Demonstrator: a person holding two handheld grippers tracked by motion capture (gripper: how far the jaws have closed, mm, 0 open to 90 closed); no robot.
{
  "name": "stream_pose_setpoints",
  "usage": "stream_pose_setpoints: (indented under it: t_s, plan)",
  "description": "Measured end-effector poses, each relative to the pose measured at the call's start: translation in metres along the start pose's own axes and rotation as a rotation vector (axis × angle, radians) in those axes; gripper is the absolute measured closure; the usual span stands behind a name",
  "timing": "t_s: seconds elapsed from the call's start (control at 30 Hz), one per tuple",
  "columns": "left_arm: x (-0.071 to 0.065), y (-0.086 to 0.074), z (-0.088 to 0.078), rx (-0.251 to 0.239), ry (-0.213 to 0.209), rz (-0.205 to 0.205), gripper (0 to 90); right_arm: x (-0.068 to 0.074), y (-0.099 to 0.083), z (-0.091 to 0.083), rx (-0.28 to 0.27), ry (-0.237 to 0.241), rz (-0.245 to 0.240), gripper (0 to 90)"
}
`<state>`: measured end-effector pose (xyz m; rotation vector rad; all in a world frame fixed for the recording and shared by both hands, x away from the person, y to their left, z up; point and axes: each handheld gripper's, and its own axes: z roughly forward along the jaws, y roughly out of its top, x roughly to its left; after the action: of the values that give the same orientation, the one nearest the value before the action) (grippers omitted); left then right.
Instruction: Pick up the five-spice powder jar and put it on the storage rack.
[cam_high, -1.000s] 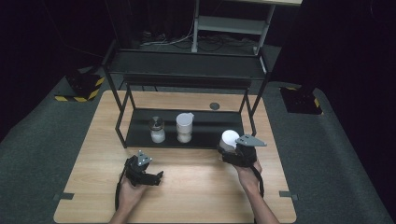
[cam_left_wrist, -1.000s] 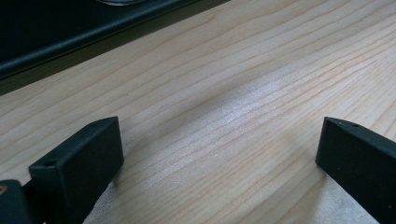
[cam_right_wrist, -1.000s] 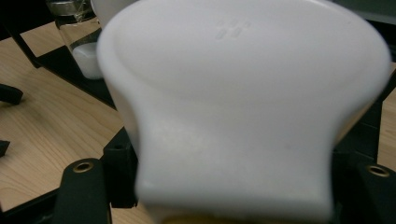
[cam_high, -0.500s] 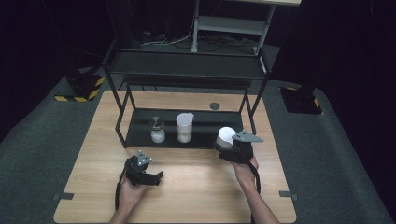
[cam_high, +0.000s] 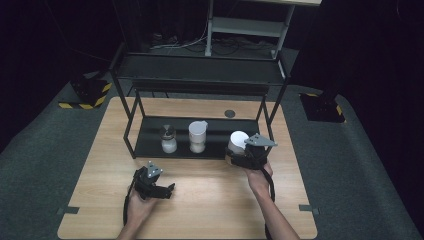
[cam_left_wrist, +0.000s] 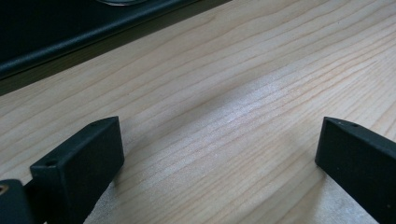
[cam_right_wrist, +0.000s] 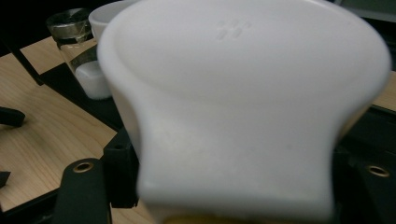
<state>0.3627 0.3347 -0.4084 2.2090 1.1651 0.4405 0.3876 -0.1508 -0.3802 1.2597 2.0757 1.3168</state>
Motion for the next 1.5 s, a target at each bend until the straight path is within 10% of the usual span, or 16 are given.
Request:
stream_pose_setpoints:
  t_s: [1.5]
  plan:
    - [0.0, 0.0, 0.0, 0.0, 0.0, 0.0, 1.1, -0.002, 0.024, 0.042, 0.026, -0.075, 0.029, 30.2]
